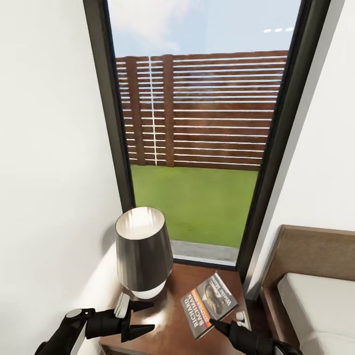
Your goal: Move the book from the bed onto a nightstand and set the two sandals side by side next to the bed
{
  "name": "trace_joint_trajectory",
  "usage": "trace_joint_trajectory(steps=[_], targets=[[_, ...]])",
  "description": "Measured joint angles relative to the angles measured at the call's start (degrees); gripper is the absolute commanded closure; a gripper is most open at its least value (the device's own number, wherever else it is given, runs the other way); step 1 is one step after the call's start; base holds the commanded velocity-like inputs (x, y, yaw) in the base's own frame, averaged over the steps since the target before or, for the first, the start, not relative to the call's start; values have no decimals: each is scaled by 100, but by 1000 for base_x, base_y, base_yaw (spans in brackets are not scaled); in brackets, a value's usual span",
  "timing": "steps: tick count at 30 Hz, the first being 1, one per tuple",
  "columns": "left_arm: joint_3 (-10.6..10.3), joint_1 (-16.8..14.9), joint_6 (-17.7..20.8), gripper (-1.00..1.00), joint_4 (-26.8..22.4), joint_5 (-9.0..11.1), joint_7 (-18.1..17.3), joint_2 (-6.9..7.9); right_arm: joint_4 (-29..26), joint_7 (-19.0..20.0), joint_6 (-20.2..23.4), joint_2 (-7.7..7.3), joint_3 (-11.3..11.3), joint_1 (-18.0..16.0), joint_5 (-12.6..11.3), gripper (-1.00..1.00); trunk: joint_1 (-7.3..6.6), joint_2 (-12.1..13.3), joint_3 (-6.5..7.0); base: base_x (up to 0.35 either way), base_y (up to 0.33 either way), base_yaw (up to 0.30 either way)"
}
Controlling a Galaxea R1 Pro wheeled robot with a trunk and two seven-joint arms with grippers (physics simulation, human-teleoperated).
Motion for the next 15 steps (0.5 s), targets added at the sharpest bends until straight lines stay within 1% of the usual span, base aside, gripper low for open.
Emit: trace_joint_trajectory(steps=[4, 15], targets=[[1, 0, 11, -100, 1, -1, 3, 0, -3, -17, 97, 0, -15, 0, -4, 100, 0, 0, 0, 0, 0, 0], [2, 0, 21, -100, 8, -8, 5, 0, -3, -24, 116, 3, -32, -4, -4, 100, 0, 0, 0, 0, 0, 0]])
